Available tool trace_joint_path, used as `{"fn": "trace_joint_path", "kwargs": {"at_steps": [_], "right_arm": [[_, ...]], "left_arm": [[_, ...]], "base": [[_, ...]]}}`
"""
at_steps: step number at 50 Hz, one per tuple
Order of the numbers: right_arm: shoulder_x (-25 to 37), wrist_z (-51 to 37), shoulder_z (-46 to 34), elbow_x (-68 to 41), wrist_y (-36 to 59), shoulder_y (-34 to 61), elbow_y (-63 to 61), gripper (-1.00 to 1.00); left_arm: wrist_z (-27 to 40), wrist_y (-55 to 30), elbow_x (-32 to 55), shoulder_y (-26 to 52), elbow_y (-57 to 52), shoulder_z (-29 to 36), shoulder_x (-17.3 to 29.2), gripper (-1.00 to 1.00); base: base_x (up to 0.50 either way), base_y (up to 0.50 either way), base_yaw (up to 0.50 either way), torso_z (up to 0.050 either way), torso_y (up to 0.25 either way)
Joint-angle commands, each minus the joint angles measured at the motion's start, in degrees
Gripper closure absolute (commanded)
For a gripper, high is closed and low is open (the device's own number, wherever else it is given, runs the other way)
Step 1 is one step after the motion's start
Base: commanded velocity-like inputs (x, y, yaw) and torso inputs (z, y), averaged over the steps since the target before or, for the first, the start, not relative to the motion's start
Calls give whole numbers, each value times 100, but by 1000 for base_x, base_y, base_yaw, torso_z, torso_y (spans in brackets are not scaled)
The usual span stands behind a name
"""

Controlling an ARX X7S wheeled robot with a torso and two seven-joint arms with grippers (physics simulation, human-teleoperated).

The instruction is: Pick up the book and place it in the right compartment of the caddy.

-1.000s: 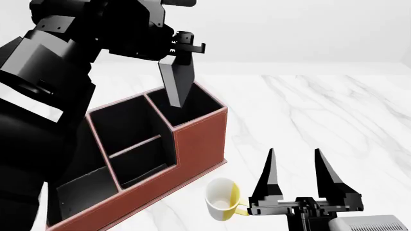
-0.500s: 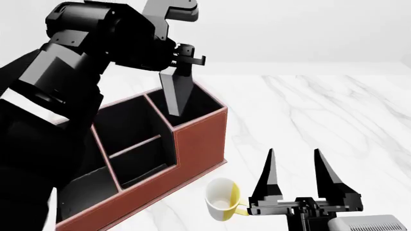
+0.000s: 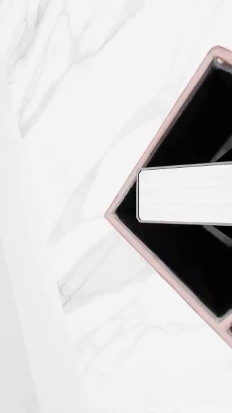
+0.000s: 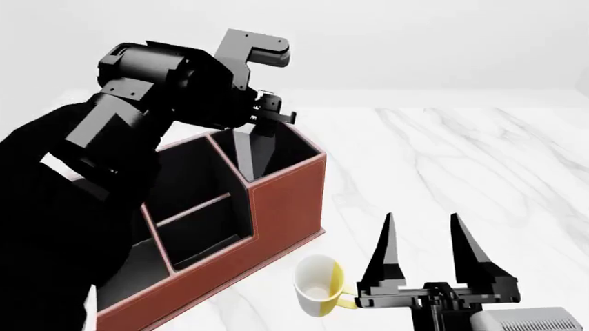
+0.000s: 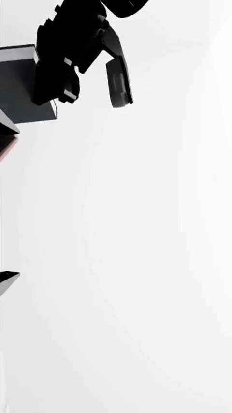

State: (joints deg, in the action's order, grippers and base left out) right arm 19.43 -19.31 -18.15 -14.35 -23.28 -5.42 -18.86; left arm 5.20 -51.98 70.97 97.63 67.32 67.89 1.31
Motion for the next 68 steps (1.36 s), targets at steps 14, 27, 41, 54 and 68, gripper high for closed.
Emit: {"fn": "trace_joint_path", "kwargs": {"at_steps": [14,27,41,54,68], "right_arm": [[-64,83,72,86,-43,-9,35,-100],[-50,85,51,77,-77,9,88,-100],[-33,80,18,86,-104,4,100,-100],[-15,53,12,71,-94,18,86,-100],[-10,45,-39,106,-116,-1,95,-100]], "left_arm": [[80,500,805,-251,-77,1043,-128,100],[107,722,1395,-56,186,1527,-128,-100],[448,552,1737,1502,-242,1257,538,-100],[1642,596,2570,1752,-2751,352,2289,-100],[2458,1058,3024,1141,-5347,-279,4347,-100]], "base": [[0,0,0,1,1],[0,0,0,0,0],[0,0,0,0,1],[0,0,0,0,0],[0,0,0,0,0]]}}
